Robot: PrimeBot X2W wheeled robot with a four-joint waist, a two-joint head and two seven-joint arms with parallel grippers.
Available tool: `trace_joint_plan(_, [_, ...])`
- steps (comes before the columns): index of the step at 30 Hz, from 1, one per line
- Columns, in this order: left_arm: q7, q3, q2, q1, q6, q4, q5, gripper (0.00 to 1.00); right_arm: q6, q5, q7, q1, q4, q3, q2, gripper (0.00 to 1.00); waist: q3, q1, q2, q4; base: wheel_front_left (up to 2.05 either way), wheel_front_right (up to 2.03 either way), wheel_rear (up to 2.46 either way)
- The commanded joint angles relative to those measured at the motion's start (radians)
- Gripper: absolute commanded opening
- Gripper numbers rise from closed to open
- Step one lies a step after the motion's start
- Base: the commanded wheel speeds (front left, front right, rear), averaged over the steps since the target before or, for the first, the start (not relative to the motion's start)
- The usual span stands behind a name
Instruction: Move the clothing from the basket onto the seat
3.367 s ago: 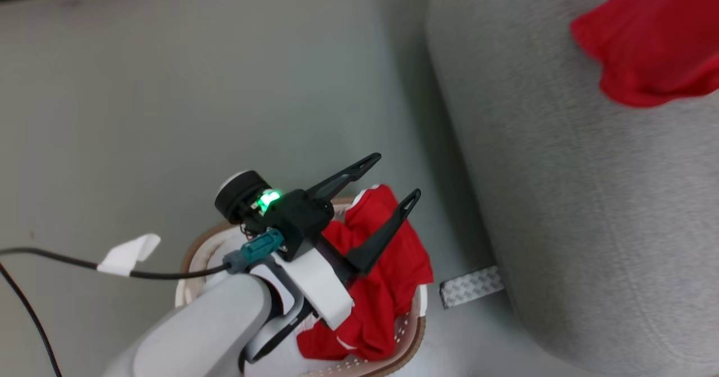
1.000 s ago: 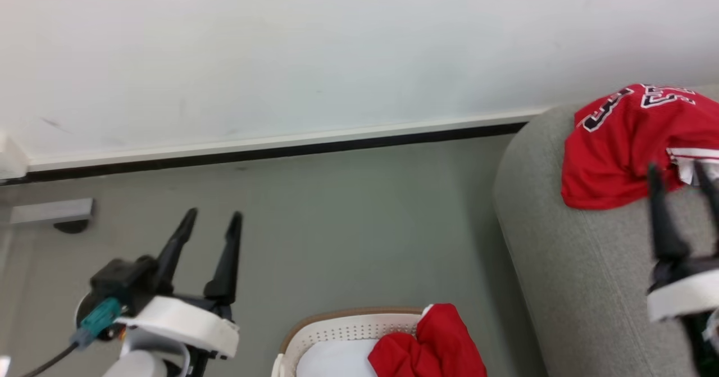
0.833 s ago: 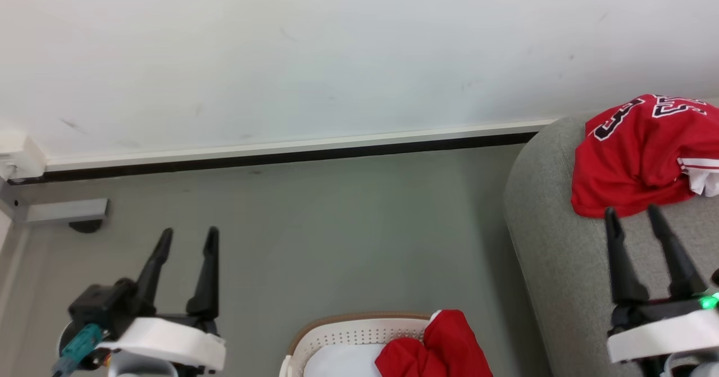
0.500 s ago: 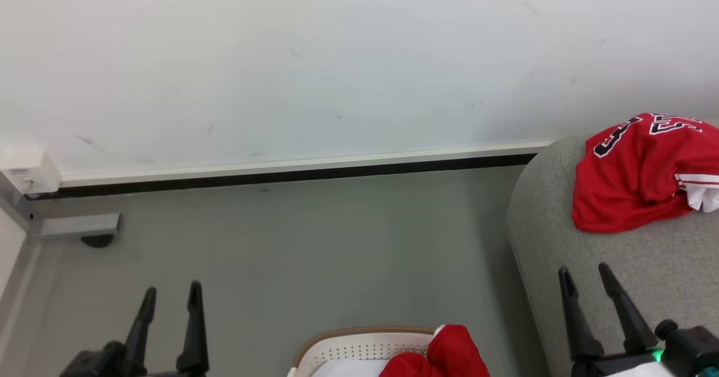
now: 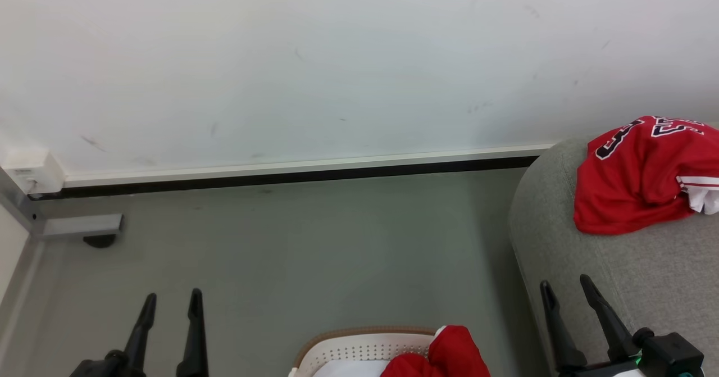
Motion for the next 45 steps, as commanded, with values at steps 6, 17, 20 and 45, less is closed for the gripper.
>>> trace_joint_plan(6, [-0.001,0.027,-0.026,-0.016,-0.027,0.009,0.039,1.00,-0.002,-0.007,-0.008,-0.026,0.016,0.012,0.004,1.00,0.008,0.0001,0.0000,-0.013,0.00,0.00,0.00])
trace_joint_plan(17, [-0.001,0.012,-0.051,-0.084,-0.076,0.026,0.051,1.00,-0.002,-0.026,-0.012,-0.074,0.010,0.002,-0.008,1.00,0.078,0.0001,0.0000,-0.073,0.00,0.00,0.00])
trace_joint_plan(20, [-0.001,0.002,-0.051,-0.109,-0.084,0.036,0.058,1.00,-0.002,-0.027,-0.012,-0.086,0.005,-0.004,-0.007,1.00,0.098,0.0001,0.0000,-0.091,0.00,0.00,0.00])
trace_joint_plan(45, [0.055,-0.539,0.103,-0.505,-0.108,0.409,-0.051,1.00,-0.002,-0.048,-0.015,-0.258,-0.139,-0.087,0.068,1.00,0.475,0.0001,0.0000,-0.252,0.00,0.00,0.00])
